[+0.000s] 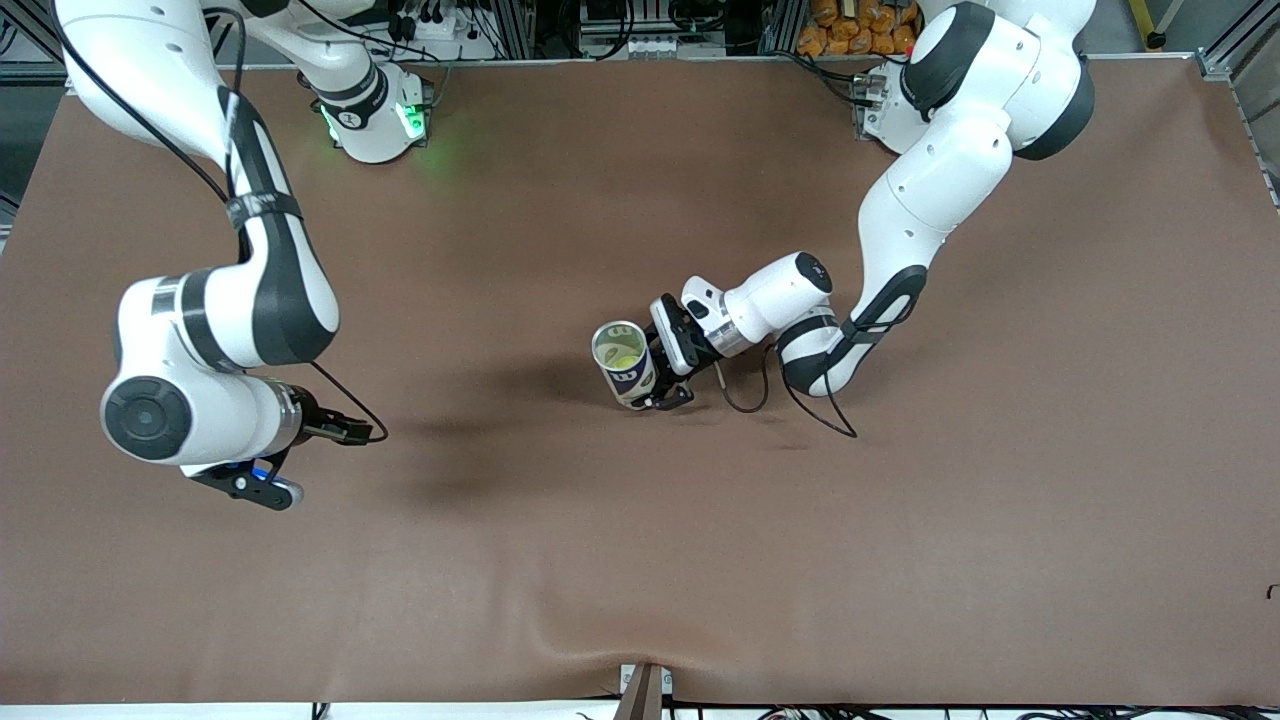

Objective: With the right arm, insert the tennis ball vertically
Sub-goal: 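Move the right gripper back and grasp the second tennis ball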

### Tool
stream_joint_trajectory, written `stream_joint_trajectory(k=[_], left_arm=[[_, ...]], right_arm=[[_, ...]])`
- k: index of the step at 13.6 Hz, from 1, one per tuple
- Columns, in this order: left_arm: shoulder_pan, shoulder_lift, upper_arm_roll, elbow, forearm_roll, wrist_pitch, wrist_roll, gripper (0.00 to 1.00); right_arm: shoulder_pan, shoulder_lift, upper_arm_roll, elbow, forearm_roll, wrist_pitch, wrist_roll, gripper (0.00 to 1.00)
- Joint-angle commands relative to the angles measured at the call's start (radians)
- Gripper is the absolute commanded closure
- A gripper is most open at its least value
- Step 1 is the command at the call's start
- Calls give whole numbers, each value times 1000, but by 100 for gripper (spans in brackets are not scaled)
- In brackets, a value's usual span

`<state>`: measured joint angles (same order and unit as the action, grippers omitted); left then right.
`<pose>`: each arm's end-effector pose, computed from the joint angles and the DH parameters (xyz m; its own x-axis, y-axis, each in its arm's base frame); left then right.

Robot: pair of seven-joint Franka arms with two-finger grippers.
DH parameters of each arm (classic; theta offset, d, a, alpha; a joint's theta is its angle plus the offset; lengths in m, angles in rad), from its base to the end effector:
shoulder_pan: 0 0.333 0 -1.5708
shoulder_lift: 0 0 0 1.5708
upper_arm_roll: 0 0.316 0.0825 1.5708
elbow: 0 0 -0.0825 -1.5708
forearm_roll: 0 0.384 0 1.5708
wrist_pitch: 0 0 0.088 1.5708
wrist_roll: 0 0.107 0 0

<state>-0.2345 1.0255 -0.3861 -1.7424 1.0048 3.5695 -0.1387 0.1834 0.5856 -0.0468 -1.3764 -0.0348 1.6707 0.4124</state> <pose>0.4868 -0.4279 0.1349 0.1568 -0.5741 0.8036 -0.9511 -0.3071 -0.0338 0.6767 0.0955 0.3533 0.9319 -0.2725 -0.2395 -0.2366 -0.9570 0.1681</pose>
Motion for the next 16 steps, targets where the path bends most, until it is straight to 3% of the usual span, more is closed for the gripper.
stream_joint_trajectory(k=[1, 3, 8, 12, 16], left_arm=[[-2, 47, 6, 49, 26, -18, 1, 34], [-2, 47, 6, 50, 26, -18, 1, 34], [1, 45, 6, 50, 28, -18, 1, 34], [1, 44, 6, 50, 28, -18, 1, 33], [7, 42, 6, 50, 31, -18, 1, 29]], right_arm=[[-126, -21, 21, -62, -28, 41, -252, 0], [-214, -26, 22, -117, -27, 105, -369, 0], [-320, -29, 24, -306, -25, 336, -518, 0], [-326, -29, 25, -429, -16, 465, -521, 0], [-324, -23, 24, -435, -19, 474, -524, 0]])
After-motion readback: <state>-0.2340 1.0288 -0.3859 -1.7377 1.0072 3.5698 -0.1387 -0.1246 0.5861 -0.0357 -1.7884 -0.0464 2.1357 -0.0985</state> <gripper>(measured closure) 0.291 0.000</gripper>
